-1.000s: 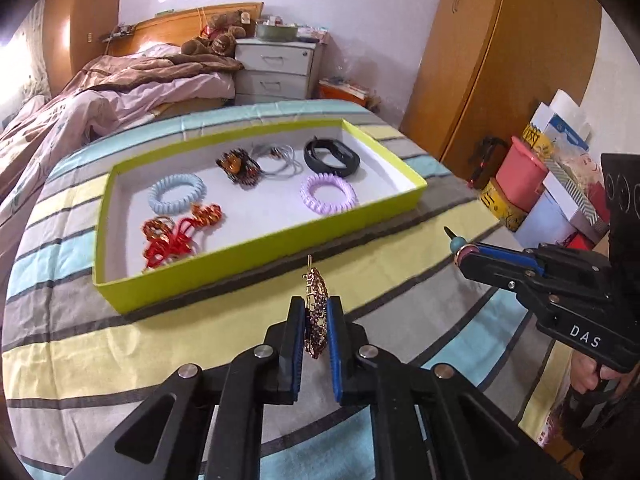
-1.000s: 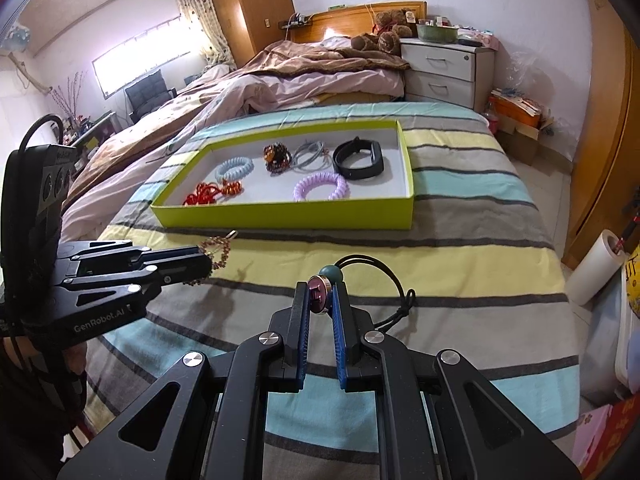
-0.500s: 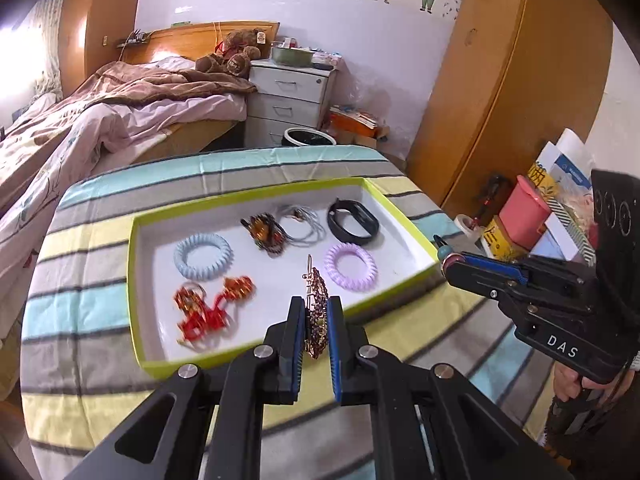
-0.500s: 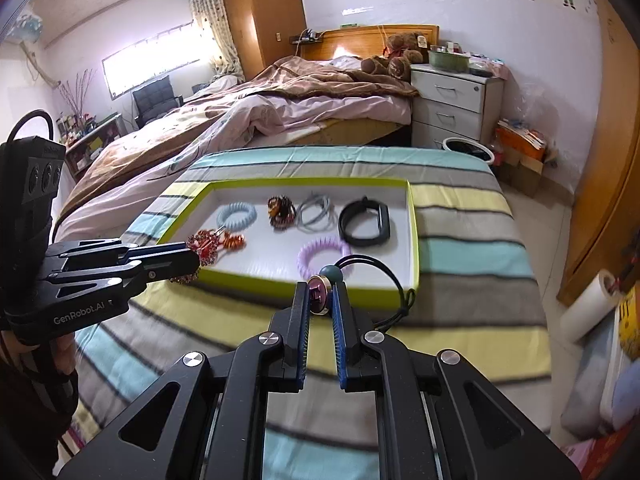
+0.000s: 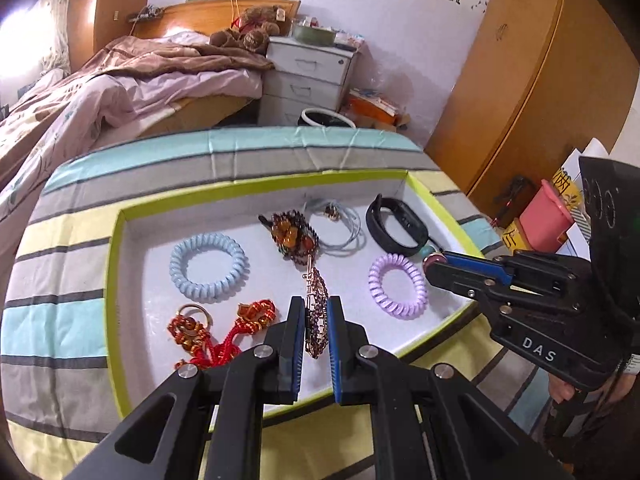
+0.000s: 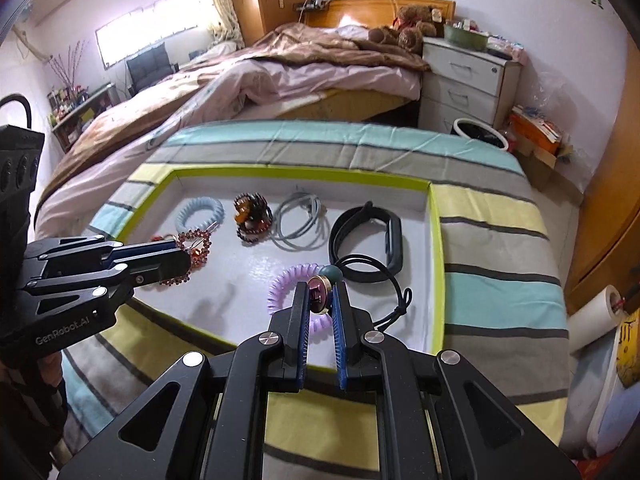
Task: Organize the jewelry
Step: 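Carry the hairpin and hair tie into the box, opening both grippers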
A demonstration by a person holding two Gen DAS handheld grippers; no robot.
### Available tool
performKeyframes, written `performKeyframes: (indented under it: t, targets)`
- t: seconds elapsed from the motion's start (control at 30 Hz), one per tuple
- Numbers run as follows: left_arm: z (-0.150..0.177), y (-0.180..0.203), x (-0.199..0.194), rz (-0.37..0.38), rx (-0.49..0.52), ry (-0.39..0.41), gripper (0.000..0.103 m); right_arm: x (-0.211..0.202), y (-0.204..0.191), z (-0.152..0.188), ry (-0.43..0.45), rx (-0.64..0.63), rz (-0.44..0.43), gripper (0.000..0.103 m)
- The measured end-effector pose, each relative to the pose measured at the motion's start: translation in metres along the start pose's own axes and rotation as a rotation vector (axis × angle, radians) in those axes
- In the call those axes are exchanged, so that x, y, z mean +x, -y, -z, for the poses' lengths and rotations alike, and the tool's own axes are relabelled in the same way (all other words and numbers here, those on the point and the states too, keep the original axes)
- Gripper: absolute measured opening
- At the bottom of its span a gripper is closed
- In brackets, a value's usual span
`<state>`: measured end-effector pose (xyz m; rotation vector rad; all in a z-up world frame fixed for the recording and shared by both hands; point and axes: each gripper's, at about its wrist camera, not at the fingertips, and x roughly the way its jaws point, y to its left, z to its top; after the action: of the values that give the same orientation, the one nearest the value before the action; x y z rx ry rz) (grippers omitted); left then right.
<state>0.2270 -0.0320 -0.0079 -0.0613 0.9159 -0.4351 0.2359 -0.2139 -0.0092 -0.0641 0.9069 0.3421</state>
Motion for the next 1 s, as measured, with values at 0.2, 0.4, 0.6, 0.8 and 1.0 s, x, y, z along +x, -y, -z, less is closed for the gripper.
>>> performKeyframes:
  t: [0.2,0.4,0.6,0.8,1.0]
  targets:
    - [0.006,-0.003,0.011,-0.009,-0.012,-0.023,0.011,0.014,0.003,0.002,-0.039,-0.002,-0.001,0.011]
    - [0.005,-0.006,0.014,-0.005,-0.026,-0.035,0.011,0.015,0.004,0.000,-0.041,0.010,-0.002,0.011]
    - [0.004,-0.005,0.011,-0.006,-0.021,-0.029,0.011,0.015,0.003,0.001,-0.032,0.010,0.005,0.014]
    - [0.005,-0.004,0.007,-0.015,-0.028,-0.023,0.012,0.012,0.002,0.001,-0.017,0.011,0.017,0.020]
    - [0.006,0.000,-0.008,-0.019,-0.031,0.011,0.026,-0.001,0.004,0.000,0.021,0.037,-0.003,0.041]
